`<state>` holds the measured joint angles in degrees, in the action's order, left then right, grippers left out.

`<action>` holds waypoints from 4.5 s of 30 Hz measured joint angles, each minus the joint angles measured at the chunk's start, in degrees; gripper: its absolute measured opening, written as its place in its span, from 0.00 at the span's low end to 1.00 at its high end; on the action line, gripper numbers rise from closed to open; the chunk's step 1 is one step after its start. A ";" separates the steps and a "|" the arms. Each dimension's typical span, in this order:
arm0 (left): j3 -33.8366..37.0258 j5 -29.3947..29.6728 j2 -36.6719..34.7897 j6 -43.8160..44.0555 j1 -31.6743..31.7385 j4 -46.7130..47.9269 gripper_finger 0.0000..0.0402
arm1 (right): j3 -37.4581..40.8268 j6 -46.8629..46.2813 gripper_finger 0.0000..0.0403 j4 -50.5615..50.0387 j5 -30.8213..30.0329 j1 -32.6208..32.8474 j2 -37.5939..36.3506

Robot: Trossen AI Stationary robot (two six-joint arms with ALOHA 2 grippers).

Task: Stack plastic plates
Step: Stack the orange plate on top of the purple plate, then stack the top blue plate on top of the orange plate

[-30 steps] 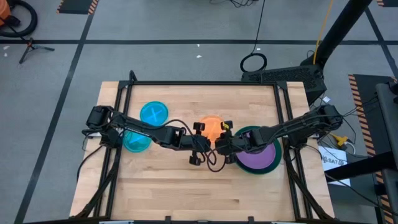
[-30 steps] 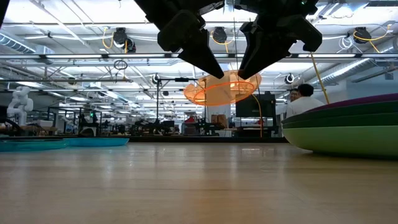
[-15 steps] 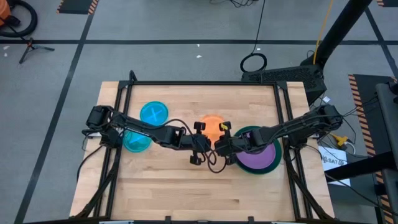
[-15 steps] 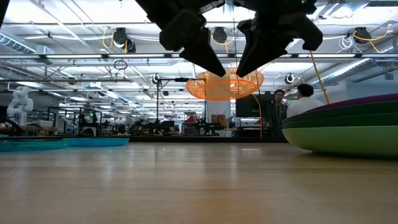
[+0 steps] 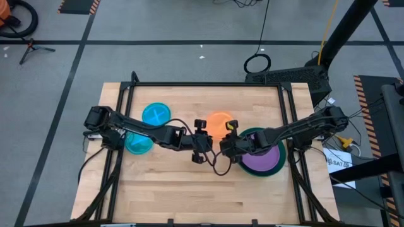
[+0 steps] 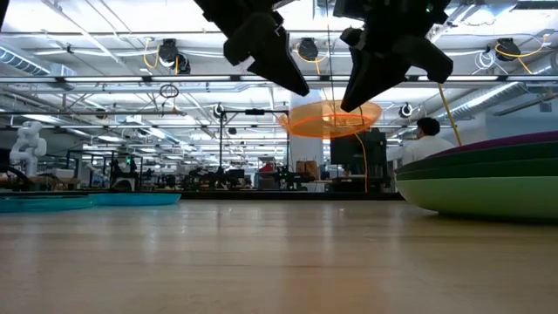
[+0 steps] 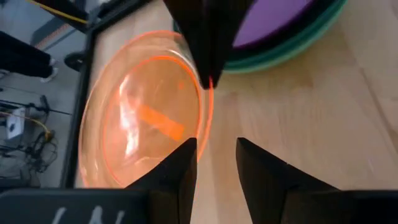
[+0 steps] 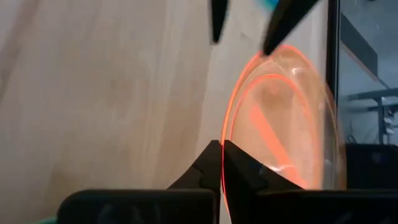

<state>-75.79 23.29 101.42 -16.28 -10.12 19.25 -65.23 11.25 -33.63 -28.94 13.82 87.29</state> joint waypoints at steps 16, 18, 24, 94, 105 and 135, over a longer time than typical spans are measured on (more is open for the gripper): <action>-0.02 0.94 -6.42 5.08 1.09 13.86 0.30 | -0.04 -37.20 0.00 -31.50 14.12 2.03 -7.29; 0.05 0.94 -6.35 5.85 1.10 15.58 0.30 | -0.04 -41.51 0.00 -33.06 18.35 3.14 -7.81; 0.05 0.94 -6.33 8.25 1.15 17.49 0.30 | -0.04 -49.46 0.01 -33.02 23.07 6.69 -8.22; 37.87 -7.36 -23.43 24.89 26.13 7.11 0.30 | 22.49 -14.98 0.28 19.07 -5.38 7.87 -30.61; 41.24 -8.25 -23.42 27.14 26.12 4.89 0.30 | 22.49 -15.06 0.28 19.04 -5.34 7.91 -30.60; 43.03 -7.65 -21.13 28.84 23.19 -0.33 0.30 | 22.45 -15.73 0.28 19.04 -5.30 7.93 -30.60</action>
<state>-32.76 15.63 80.29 12.56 13.07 18.91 -42.78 -4.48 -14.59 -34.24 21.75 56.69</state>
